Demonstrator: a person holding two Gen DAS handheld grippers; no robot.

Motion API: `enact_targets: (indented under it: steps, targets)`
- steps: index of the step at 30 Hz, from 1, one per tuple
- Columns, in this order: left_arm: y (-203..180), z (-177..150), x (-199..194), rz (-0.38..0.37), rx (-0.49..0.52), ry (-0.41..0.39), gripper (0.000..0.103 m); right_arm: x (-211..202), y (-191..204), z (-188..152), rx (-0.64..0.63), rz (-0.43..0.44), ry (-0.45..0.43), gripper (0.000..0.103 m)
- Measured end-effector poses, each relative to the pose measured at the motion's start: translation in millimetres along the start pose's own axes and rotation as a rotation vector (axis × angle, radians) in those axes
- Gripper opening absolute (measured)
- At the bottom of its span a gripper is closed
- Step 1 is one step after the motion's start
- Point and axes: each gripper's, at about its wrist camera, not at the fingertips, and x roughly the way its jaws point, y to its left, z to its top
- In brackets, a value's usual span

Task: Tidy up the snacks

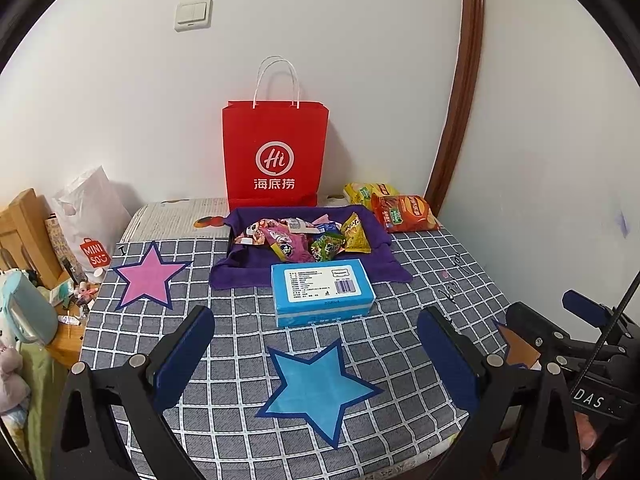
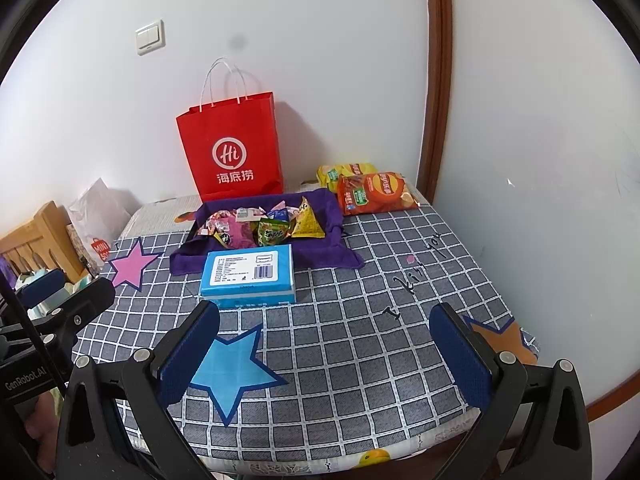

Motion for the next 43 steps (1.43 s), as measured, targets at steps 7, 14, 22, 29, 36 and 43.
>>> enact_targets:
  steps: [7, 14, 22, 29, 36, 43]
  targets:
    - [-1.8, 0.0, -1.1, 0.004, 0.002, -0.002, 0.102, -0.7, -0.5, 0.5, 0.001, 0.006, 0.001, 0.103]
    - [-2.7, -0.3, -2.1, 0.005, 0.002, -0.004, 0.102, -0.9, -1.5, 0.8, -0.001, 0.009, -0.001, 0.103]
    - [-1.1, 0.3, -3.3, 0.004, 0.006, -0.006, 0.102, -2.3, 0.6, -1.0, -0.004, 0.011, -0.003, 0.103]
    - [-0.5, 0.8, -3.4, 0.006, 0.007, -0.007, 0.102, -2.4, 1.2, -1.0, -0.004, 0.012, -0.004, 0.103]
    - [-1.0, 0.3, -3.6, 0.005, 0.009, -0.007, 0.102, -5.1, 0.4, -1.2, -0.003, 0.010, -0.009, 0.103]
    - [-0.7, 0.9, -4.3, 0.011, 0.016, -0.015, 0.102, -5.1, 2.0, 0.1, -0.010, 0.014, -0.011, 0.103]
